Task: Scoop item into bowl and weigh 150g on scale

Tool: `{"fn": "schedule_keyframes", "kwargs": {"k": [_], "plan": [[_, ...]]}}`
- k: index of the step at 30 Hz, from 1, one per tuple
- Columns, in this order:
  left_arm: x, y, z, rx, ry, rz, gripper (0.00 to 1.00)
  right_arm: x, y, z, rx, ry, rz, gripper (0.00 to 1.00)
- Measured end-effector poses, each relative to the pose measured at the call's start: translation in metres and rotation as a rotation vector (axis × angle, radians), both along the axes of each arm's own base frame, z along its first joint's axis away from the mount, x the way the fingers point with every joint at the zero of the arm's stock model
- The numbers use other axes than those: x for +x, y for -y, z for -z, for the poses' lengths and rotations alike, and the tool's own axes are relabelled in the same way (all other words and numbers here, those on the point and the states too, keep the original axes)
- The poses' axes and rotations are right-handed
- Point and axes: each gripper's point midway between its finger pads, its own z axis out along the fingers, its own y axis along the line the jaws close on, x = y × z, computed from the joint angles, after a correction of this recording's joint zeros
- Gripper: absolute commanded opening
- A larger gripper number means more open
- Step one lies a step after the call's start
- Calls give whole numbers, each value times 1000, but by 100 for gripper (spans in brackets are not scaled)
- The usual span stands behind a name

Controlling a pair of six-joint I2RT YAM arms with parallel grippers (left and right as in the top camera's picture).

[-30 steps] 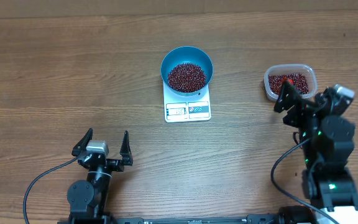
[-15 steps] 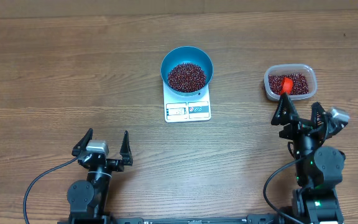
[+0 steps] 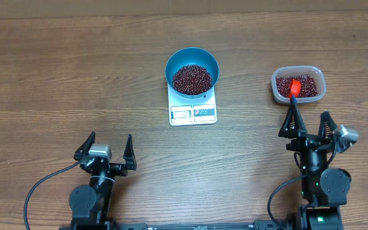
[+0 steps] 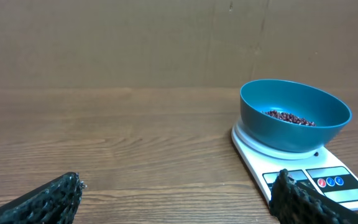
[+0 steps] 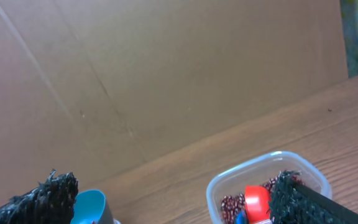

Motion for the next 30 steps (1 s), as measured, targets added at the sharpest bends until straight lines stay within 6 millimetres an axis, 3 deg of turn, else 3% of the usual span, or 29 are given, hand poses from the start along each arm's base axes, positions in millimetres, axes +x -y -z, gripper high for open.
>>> {"fn": "schedule_keyframes", "kwargs": {"k": [6, 11, 30], "plan": [[0, 0, 0, 0, 0, 0, 99, -6, 1, 25, 0, 10, 2, 100], [0, 0, 0, 0, 0, 0, 99, -10, 2, 18, 2, 38, 7, 100], [0, 0, 0, 0, 0, 0, 99, -21, 2, 23, 0, 24, 8, 100]]}}
